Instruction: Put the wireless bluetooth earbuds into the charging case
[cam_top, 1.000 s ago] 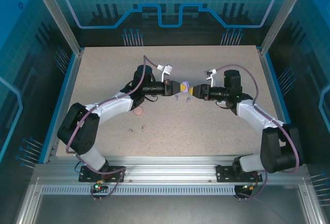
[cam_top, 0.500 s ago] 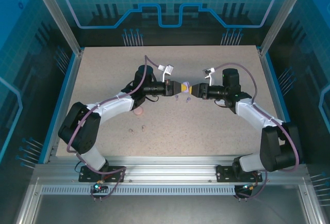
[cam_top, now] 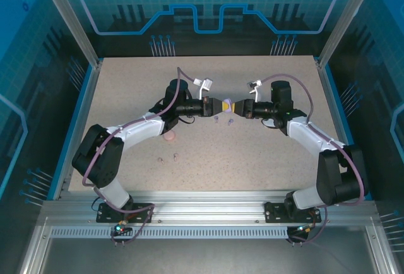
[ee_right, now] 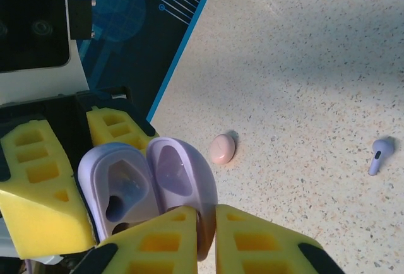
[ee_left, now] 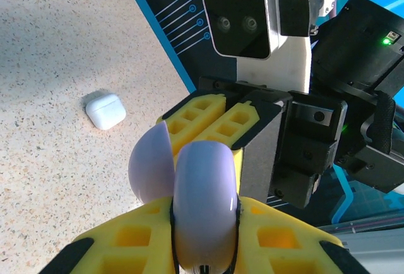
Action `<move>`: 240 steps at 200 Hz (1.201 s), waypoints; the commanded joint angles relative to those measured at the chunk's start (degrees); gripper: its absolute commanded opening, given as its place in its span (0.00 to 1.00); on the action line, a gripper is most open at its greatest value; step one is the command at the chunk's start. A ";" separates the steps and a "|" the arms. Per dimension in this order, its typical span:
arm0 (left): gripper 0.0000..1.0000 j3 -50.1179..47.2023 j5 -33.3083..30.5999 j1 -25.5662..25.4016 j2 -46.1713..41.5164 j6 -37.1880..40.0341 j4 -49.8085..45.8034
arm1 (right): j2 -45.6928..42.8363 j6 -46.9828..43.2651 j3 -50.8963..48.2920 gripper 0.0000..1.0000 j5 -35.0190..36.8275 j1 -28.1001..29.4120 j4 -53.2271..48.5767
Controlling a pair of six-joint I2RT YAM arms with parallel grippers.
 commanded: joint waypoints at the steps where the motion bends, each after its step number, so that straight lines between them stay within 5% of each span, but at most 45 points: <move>1: 0.00 2.23 3.12 -1.05 0.25 -1.15 1.74 | 0.43 -0.52 1.55 0.02 0.49 0.26 0.13; 35: 0.02 2.27 2.42 -1.06 0.51 -0.81 0.69 | -0.01 -0.73 2.55 0.00 0.84 0.27 -0.85; 94: 0.98 3.78 -3.71 -0.70 -1.85 4.37 -9.00 | 0.37 -8.21 8.70 0.00 9.61 0.17 -14.96; 154: 0.99 14.98 -14.60 -0.35 -6.69 22.79 -37.83 | 2.28 -16.64 13.32 0.00 13.37 -0.10 -19.38; 240: 0.99 45.21 -6.75 1.42 8.58 49.14 -80.03 | 4.04 -36.68 17.68 0.00 12.36 2.07 -27.52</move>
